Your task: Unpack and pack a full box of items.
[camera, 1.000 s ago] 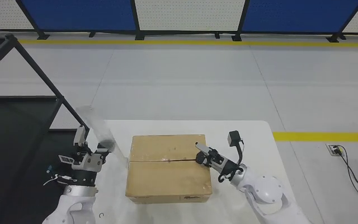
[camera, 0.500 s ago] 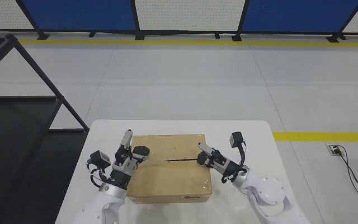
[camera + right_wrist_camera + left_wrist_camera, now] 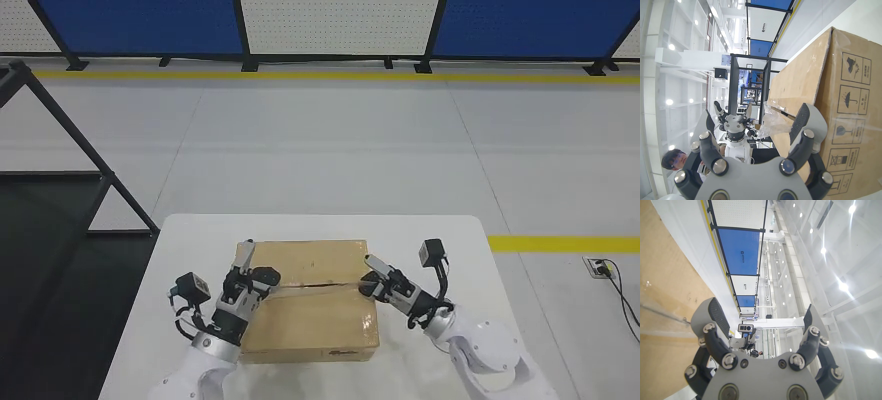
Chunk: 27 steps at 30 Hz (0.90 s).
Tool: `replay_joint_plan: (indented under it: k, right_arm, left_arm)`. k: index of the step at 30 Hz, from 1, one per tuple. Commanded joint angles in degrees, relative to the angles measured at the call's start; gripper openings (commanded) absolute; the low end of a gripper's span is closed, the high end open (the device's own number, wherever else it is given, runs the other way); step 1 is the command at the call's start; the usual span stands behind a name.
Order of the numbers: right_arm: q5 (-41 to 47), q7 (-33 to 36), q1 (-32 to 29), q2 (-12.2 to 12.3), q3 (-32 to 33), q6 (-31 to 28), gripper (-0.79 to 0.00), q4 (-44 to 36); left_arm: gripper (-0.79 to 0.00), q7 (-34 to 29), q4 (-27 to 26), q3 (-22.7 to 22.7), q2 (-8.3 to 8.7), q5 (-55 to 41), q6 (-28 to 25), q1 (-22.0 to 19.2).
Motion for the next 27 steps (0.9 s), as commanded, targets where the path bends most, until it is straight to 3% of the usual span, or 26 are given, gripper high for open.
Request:
replay_joint_plan:
  k: [1, 12, 27]
  right_arm:
    - [0.0, 0.3, -0.1, 0.1, 0.4, 0.4, 0.000, -0.4]
    - [-1.1, 3.4, -1.7, 0.9, 2.6, 6.5, 0.000, -4.7]
    - [-2.1, 4.8, -1.1, 1.2, 1.7, 10.0, 0.000, -5.6]
  left_arm:
    - [0.000, -0.8, -0.5, -1.4, 0.11, -0.4, -0.3, 1.3]
    - [0.000, -9.3, -3.1, -7.9, 0.84, -2.1, 1.3, 7.2]
    - [0.000, -14.4, -0.1, -12.2, 1.39, -0.2, 4.1, 8.4]
